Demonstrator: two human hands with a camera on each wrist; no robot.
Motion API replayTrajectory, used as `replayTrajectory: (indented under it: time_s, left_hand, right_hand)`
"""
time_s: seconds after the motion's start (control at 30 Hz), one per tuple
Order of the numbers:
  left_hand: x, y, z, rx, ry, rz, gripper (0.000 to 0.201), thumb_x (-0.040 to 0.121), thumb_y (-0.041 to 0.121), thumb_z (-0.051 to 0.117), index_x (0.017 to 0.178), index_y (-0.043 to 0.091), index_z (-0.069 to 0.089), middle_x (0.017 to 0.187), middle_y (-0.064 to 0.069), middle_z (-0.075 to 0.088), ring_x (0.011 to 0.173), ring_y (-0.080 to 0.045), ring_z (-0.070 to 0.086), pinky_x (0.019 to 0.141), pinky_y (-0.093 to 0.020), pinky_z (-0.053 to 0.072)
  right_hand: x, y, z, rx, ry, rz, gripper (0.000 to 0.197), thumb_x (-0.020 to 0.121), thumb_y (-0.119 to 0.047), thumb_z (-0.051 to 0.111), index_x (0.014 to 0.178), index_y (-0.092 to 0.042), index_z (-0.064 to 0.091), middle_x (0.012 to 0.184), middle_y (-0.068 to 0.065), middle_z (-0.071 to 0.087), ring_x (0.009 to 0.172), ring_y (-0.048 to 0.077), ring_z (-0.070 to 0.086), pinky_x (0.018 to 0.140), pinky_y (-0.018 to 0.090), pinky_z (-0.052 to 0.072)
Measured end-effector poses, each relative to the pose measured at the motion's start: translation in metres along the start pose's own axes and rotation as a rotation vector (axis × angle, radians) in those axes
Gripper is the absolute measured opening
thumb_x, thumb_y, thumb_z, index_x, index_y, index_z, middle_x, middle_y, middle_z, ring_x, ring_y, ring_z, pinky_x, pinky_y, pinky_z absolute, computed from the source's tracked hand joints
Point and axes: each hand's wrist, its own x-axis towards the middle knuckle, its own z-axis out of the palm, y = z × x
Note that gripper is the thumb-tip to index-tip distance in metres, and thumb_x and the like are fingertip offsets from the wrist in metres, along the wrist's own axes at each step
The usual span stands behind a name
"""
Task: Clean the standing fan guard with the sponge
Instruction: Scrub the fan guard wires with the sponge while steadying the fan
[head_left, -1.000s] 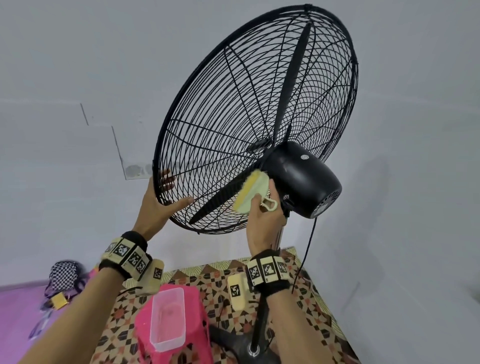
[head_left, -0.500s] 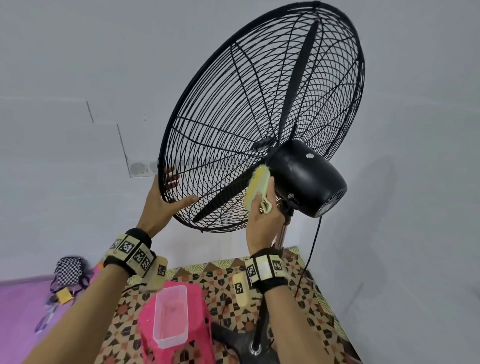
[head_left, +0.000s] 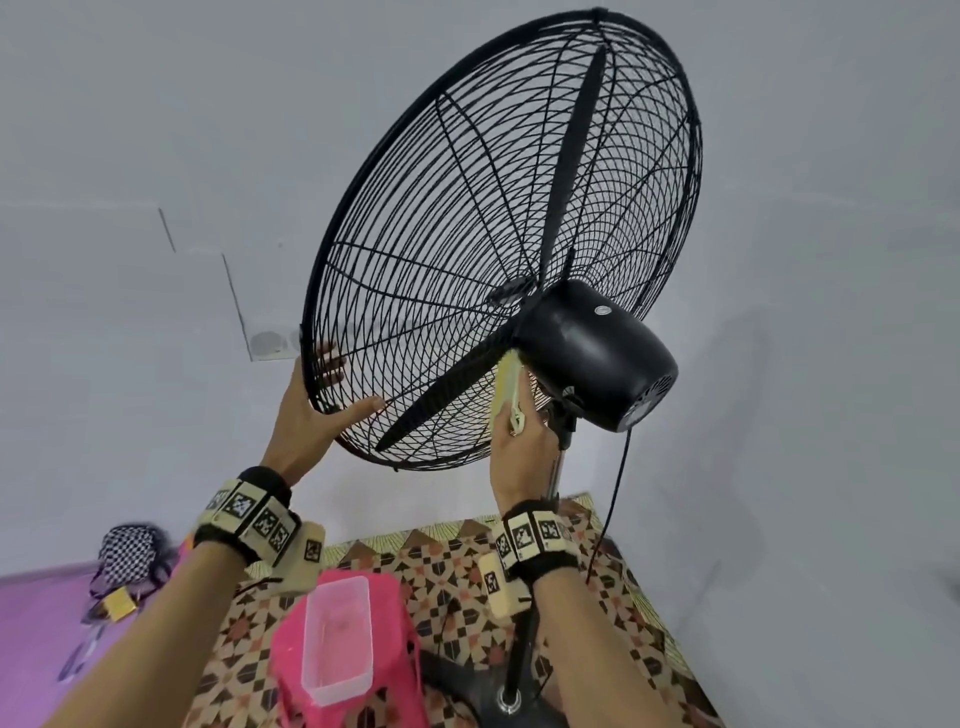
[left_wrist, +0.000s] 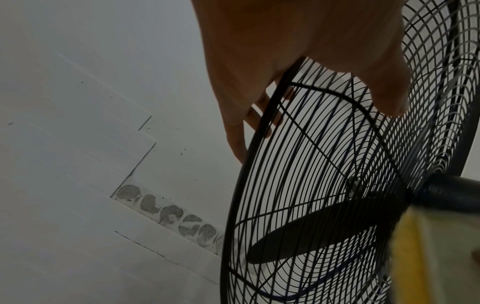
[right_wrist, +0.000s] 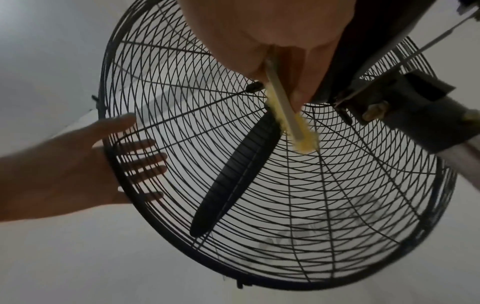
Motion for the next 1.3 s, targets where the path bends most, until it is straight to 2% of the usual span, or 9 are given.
replayTrajectory:
  time_s: [0.23, 0.4, 0.5, 0.6, 0.8, 0.87, 1.03, 1.17, 1.3]
  left_hand:
    - [-0.002, 0.004, 0.003, -0.007, -0.010, 0.006, 0.107, 0.064, 0.067, 0.088, 0.153, 0.036, 0.038, 0.148, 0.013, 0.054, 0.135, -0.013, 0.054, 0.115, -0.051, 0.042]
    - [-0.005, 0.003, 0.000, -0.015, 0.002, 0.002, 0.110, 0.063, 0.069, 0.087, 0.155, 0.035, 0.037, 0.151, 0.012, 0.051, 0.138, -0.013, 0.051, 0.117, -0.051, 0.039]
    - [-0.008, 0.003, 0.002, -0.020, -0.001, 0.007, 0.109, 0.063, 0.068, 0.087, 0.154, 0.034, 0.038, 0.150, 0.013, 0.052, 0.137, -0.011, 0.052, 0.114, -0.045, 0.040]
    - [-0.008, 0.005, 0.005, -0.025, 0.001, 0.028, 0.107, 0.063, 0.066, 0.087, 0.153, 0.034, 0.039, 0.146, 0.016, 0.054, 0.135, -0.007, 0.053, 0.112, -0.038, 0.041]
    - [-0.006, -0.001, 0.000, -0.024, 0.011, 0.003, 0.108, 0.063, 0.068, 0.089, 0.153, 0.037, 0.039, 0.148, 0.014, 0.054, 0.137, -0.009, 0.052, 0.116, -0.045, 0.041]
    - [-0.008, -0.001, 0.000, -0.029, 0.013, 0.000, 0.107, 0.063, 0.066, 0.089, 0.153, 0.036, 0.039, 0.147, 0.015, 0.055, 0.136, -0.008, 0.052, 0.116, -0.044, 0.041]
    - [-0.006, 0.003, 0.005, -0.026, 0.001, 0.020, 0.104, 0.066, 0.063, 0.089, 0.153, 0.037, 0.038, 0.148, 0.017, 0.053, 0.137, -0.005, 0.051, 0.114, -0.039, 0.039]
    - [-0.006, 0.002, 0.002, -0.035, 0.006, 0.006, 0.108, 0.064, 0.065, 0.089, 0.154, 0.036, 0.038, 0.148, 0.018, 0.053, 0.136, -0.004, 0.051, 0.115, -0.040, 0.039]
    - [-0.009, 0.001, 0.003, -0.041, 0.011, 0.016, 0.106, 0.064, 0.065, 0.088, 0.153, 0.035, 0.039, 0.144, 0.024, 0.053, 0.135, 0.000, 0.051, 0.114, -0.039, 0.039]
  right_hand:
    - [-0.011, -0.003, -0.005, 0.117, 0.069, -0.098, 0.051, 0.105, -0.022, 0.058, 0.155, -0.024, 0.047, 0.138, 0.009, 0.066, 0.120, 0.017, 0.066, 0.097, 0.023, 0.055]
    - [-0.003, 0.009, -0.001, 0.012, -0.014, 0.074, 0.049, 0.106, -0.023, 0.057, 0.154, -0.026, 0.049, 0.104, 0.014, 0.076, 0.081, 0.016, 0.069, 0.063, 0.011, 0.051]
    - [-0.006, 0.020, -0.007, 0.134, 0.010, 0.136, 0.047, 0.104, -0.017, 0.060, 0.150, -0.018, 0.054, 0.125, 0.005, 0.067, 0.101, 0.014, 0.064, 0.066, -0.003, 0.045]
    - [-0.009, 0.015, -0.005, 0.281, 0.107, 0.145, 0.046, 0.102, -0.017, 0.063, 0.146, -0.024, 0.056, 0.141, -0.002, 0.061, 0.123, 0.021, 0.063, 0.081, 0.014, 0.058]
    - [-0.014, 0.013, -0.002, 0.385, -0.006, 0.232, 0.040, 0.101, -0.011, 0.064, 0.141, -0.017, 0.062, 0.090, -0.034, 0.062, 0.083, -0.019, 0.064, 0.070, 0.012, 0.057]
    - [-0.017, 0.019, -0.002, 0.401, -0.047, 0.260, 0.041, 0.099, -0.006, 0.065, 0.139, -0.015, 0.064, 0.086, -0.030, 0.070, 0.085, -0.009, 0.069, 0.070, 0.031, 0.064]
    - [-0.016, 0.010, -0.002, 0.465, 0.100, 0.261, 0.044, 0.101, -0.015, 0.066, 0.144, -0.023, 0.060, 0.088, -0.027, 0.072, 0.088, 0.008, 0.074, 0.071, 0.030, 0.063]
    - [-0.010, 0.010, 0.002, 0.503, -0.002, 0.374, 0.047, 0.102, -0.013, 0.064, 0.147, -0.026, 0.056, 0.093, -0.024, 0.070, 0.088, -0.002, 0.072, 0.075, 0.037, 0.065]
    - [-0.008, 0.024, -0.010, 0.500, -0.084, 0.428, 0.045, 0.097, -0.009, 0.066, 0.135, -0.034, 0.065, 0.110, -0.014, 0.068, 0.098, 0.014, 0.071, 0.070, 0.041, 0.065]
